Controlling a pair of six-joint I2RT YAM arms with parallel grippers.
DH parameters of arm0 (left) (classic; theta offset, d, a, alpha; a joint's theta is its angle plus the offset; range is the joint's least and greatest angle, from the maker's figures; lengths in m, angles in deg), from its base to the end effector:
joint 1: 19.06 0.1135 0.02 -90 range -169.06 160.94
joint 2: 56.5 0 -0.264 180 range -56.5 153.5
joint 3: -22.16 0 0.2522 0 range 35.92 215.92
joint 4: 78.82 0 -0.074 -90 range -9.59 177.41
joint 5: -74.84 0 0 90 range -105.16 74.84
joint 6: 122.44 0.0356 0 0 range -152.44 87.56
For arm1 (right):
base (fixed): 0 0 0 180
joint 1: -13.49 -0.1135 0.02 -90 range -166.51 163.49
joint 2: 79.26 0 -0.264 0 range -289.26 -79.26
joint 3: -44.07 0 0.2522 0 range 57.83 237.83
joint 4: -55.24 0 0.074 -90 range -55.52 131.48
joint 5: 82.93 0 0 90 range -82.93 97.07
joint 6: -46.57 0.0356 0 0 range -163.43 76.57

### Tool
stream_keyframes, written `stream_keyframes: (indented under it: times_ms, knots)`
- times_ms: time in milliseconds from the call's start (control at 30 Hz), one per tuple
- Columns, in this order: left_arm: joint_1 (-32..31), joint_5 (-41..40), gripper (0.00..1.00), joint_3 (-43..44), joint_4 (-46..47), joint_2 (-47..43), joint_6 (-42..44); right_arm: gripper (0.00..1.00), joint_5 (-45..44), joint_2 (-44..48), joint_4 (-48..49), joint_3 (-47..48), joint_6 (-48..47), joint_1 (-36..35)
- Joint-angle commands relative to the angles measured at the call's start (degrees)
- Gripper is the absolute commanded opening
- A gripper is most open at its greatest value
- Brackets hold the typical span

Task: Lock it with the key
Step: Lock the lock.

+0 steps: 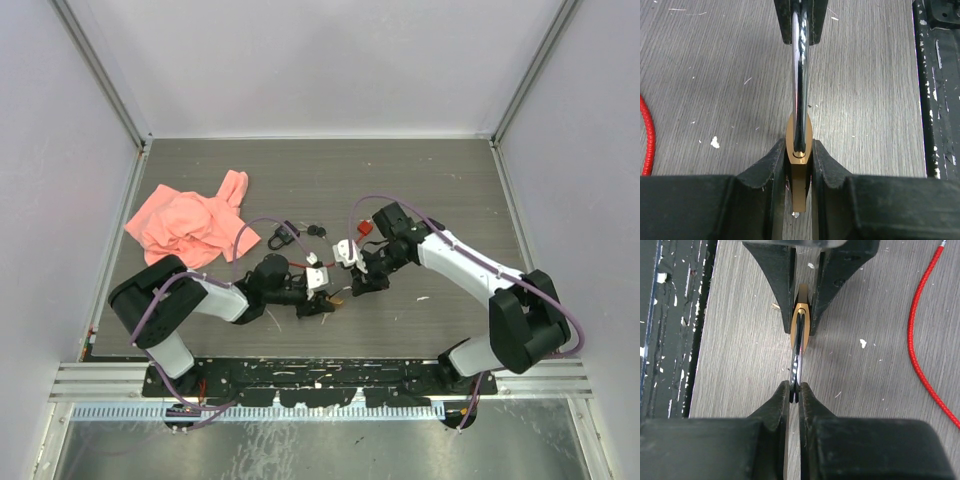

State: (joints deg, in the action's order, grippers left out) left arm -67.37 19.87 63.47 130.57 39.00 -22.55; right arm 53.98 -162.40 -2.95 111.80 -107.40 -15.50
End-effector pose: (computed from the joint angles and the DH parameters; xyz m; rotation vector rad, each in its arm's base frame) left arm 0.1753 -0.2275 0.1285 1.3457 1.5751 -1.0325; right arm 0.2143 0.1484 0.2143 -1.9058 1.5959 0.9192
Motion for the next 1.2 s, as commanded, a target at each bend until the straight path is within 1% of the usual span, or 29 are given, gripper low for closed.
stream_keyframes:
  times_ms: [0, 67, 167, 233, 333, 367, 400, 467, 500, 533, 567, 667, 767, 867, 967, 1033, 1067, 1100, 1133, 1167]
  knots:
    - [-0.4, -3.0, 0.0, -0.7, 4.9, 3.4, 1.9, 0.01, -0.6, -4.7, 7.6, -5.0, 3.4, -9.5]
    - [-0.4, -3.2, 0.0, -0.9, 6.4, 4.3, 1.6, 0.01, -1.9, -6.6, 8.6, -4.4, 6.6, -12.7]
    - [-0.4, -3.4, 0.0, -1.5, 8.1, 5.0, 1.3, 0.01, -4.3, -8.7, 9.4, -3.5, 10.1, -15.6]
    - [-0.4, -3.2, 0.0, -1.7, 8.8, 5.3, 1.3, 0.01, -4.4, -9.0, 10.0, -3.3, 11.4, -16.0]
    - [-0.3, -3.2, 0.0, -1.9, 9.0, 5.6, 1.2, 0.01, -1.9, -8.2, 11.3, -2.5, 13.1, -16.0]
    - [-0.3, -3.3, 0.0, -2.0, 8.9, 5.3, 1.3, 0.02, -2.3, -8.1, 11.4, -1.7, 13.6, -16.0]
    - [-0.3, -3.3, 0.0, -2.1, 8.5, 4.8, 1.2, 0.13, -3.3, -8.2, 10.6, -0.4, 13.6, -15.9]
    - [-0.3, -3.3, 0.0, -2.0, 6.4, 3.1, 1.4, 0.49, -5.4, -8.4, 8.0, 2.1, 13.2, -14.7]
    - [-0.1, -3.1, 0.0, -1.9, 4.8, 2.1, 1.7, 0.65, -5.5, -8.0, 7.0, 3.0, 13.3, -13.2]
    - [0.0, -2.9, 0.0, -1.7, 2.5, 0.9, 1.9, 0.9, -5.3, -7.1, 6.7, 3.8, 13.9, -11.4]
    - [0.2, -2.8, 0.0, -1.7, 1.4, 0.0, 2.0, 1.0, -5.0, -5.7, 6.5, 4.7, 14.8, -8.7]
    - [2.0, -1.8, 0.0, -2.3, -0.5, -3.1, -0.2, 1.0, -1.4, -0.1, 5.5, 9.0, 14.8, 1.5]
    - [5.9, 2.2, 0.0, -3.1, 0.6, -6.6, -6.0, 1.0, 3.7, 4.2, 5.4, 12.3, 14.4, 10.0]
    - [8.8, 4.2, 0.0, -3.7, 2.3, -10.1, -12.5, 1.0, 6.4, 7.7, 12.2, 10.9, 19.4, 12.5]
    - [10.1, 1.8, 0.0, -4.0, 3.3, -13.8, -18.2, 1.0, 11.3, 6.7, 15.3, 9.6, 23.7, 12.9]
    - [12.5, 1.3, 0.0, -3.7, 4.6, -15.2, -24.4, 1.0, 18.4, 4.7, 17.8, 8.2, 29.0, 13.3]
    - [13.9, 0.6, 0.0, -3.5, 6.5, -15.8, -29.5, 1.0, 22.3, 3.7, 20.1, 6.7, 32.2, 13.4]
    - [15.6, -0.2, 0.0, -3.3, 8.4, -16.4, -34.8, 1.0, 25.4, 3.2, 24.9, 4.7, 37.4, 13.4]
    - [17.3, -1.1, 0.0, -3.1, 10.5, -17.0, -40.2, 1.0, 27.0, 3.5, 32.4, 1.6, 44.6, 13.4]
    - [18.9, -2.1, 0.0, -2.8, 11.9, -17.7, -44.9, 1.0, 26.3, 4.3, 43.8, -2.1, 54.7, 13.4]
